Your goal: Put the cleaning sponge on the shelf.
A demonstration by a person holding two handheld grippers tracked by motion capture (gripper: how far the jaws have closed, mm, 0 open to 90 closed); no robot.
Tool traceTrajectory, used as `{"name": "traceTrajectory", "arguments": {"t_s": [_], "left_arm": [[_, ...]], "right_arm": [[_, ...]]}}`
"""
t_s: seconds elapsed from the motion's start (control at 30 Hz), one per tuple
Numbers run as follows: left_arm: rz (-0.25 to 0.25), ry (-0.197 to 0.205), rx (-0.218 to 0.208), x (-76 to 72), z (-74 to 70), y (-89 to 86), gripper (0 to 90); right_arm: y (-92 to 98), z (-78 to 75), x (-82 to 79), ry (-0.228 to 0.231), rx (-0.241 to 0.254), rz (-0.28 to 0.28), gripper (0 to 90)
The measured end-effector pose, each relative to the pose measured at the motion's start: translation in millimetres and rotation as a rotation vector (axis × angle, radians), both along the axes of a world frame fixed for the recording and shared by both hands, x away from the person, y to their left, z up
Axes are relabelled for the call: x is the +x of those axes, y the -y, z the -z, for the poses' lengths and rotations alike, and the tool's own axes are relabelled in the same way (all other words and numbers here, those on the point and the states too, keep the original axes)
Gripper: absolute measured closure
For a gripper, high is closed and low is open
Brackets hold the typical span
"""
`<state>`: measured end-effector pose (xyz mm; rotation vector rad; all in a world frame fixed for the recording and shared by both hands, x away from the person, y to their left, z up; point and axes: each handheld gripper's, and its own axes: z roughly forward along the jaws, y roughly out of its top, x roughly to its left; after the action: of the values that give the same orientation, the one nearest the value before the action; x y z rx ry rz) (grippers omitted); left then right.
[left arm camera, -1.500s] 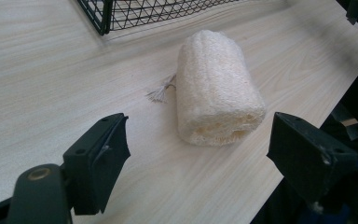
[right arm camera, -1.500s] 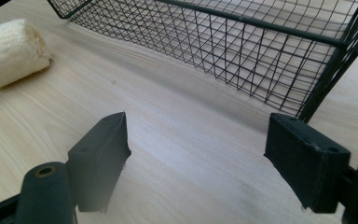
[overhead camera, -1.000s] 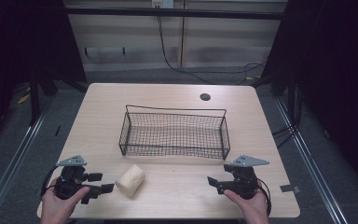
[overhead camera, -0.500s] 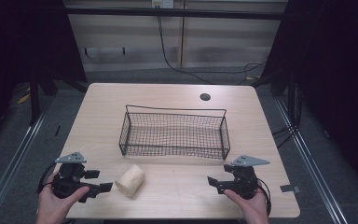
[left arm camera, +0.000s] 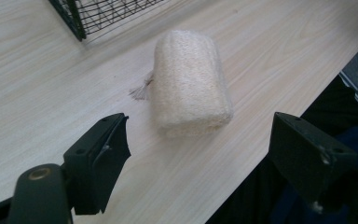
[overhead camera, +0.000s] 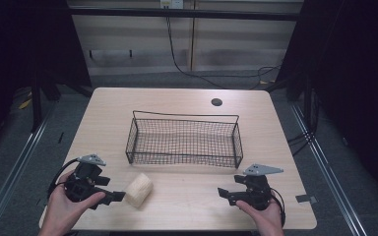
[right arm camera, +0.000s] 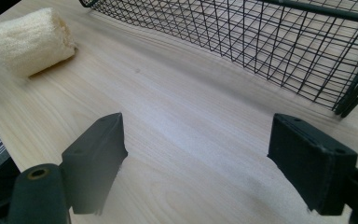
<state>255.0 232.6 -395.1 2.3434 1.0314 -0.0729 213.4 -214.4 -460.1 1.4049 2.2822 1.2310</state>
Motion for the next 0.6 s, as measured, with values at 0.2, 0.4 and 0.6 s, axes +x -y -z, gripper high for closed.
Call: {"name": "traceTrajectory", "arguments": {"t_s": [0.2,0.4,0.6], "left_arm": [[0.005,-0.041,0.074,3.9,-4.3,12.9,24.0],[0.015,-0.067,0.119,10.5,-7.9,21.7,22.1],[0.037,-0.097,0.144,16.6,-7.4,31.5,19.7]], "right_arm": [[-0.5,-0.5,-0.2,0.003,-0.003,-0.008,18.4],[-1.1,-0.2,-0.1,-0.001,-0.002,-0.013,17.9],[-1.7,0.3,0.3,-0.003,-0.003,-0.017,17.7]]}}
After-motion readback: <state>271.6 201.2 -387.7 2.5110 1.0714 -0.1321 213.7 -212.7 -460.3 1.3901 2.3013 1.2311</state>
